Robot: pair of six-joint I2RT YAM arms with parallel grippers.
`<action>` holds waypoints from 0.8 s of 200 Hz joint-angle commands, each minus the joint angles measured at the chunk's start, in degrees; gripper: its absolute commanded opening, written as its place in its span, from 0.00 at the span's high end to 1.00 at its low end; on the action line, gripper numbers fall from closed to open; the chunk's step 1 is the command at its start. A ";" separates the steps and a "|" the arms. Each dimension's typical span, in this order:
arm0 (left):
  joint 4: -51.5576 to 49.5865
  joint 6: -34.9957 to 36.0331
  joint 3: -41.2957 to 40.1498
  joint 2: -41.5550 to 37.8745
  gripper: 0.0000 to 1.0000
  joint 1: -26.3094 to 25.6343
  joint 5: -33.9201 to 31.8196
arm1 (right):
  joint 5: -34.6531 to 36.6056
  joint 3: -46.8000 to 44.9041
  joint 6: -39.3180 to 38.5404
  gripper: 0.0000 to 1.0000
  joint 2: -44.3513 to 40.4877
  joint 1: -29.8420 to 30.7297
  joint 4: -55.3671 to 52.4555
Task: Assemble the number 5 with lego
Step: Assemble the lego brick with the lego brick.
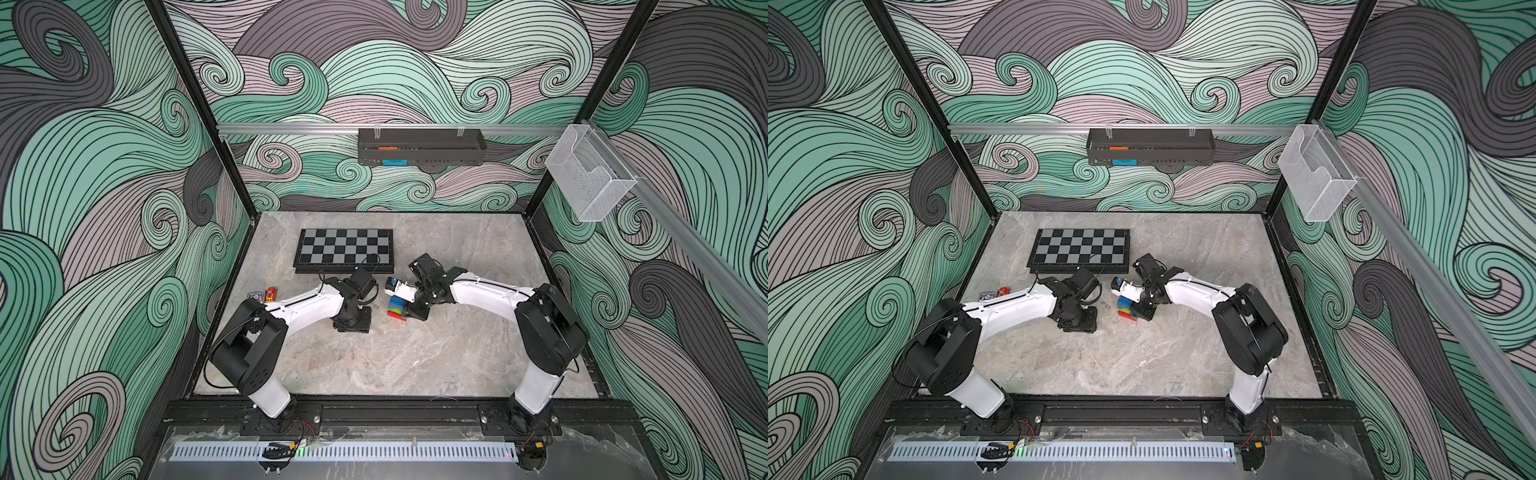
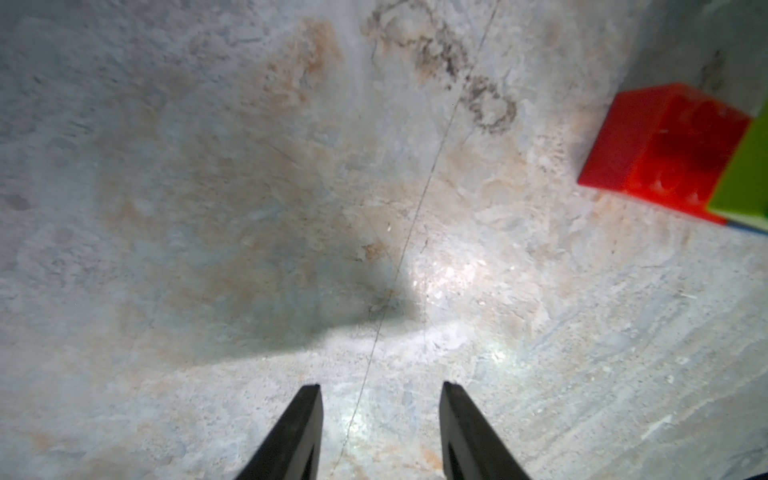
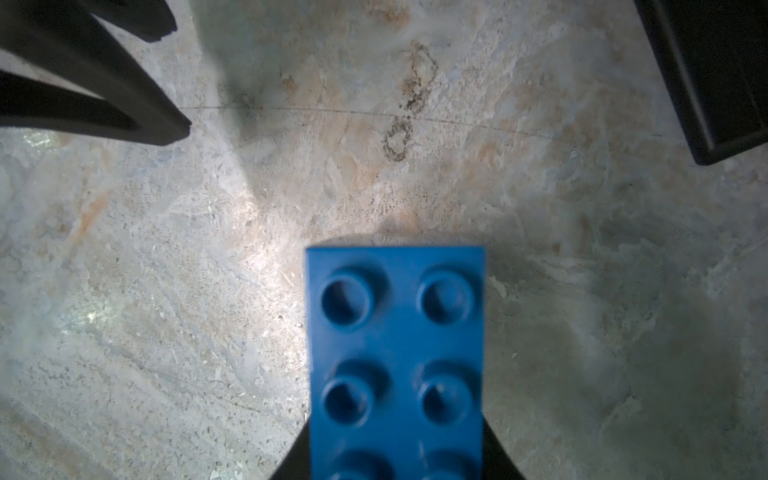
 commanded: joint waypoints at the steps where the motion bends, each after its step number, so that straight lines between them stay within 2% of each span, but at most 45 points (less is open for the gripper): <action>1: -0.06 0.40 -0.16 -0.86 0.50 0.53 -0.30 | 4.03 -4.63 1.69 0.79 5.37 0.73 -5.29; 100: -0.13 0.23 -0.86 -2.35 0.50 0.57 -0.83 | 5.89 -5.51 1.60 0.84 4.54 0.91 -5.39; 160: -0.14 0.22 -0.80 -2.40 0.50 0.58 -0.65 | 4.44 -4.80 3.09 0.81 -1.12 0.86 -5.46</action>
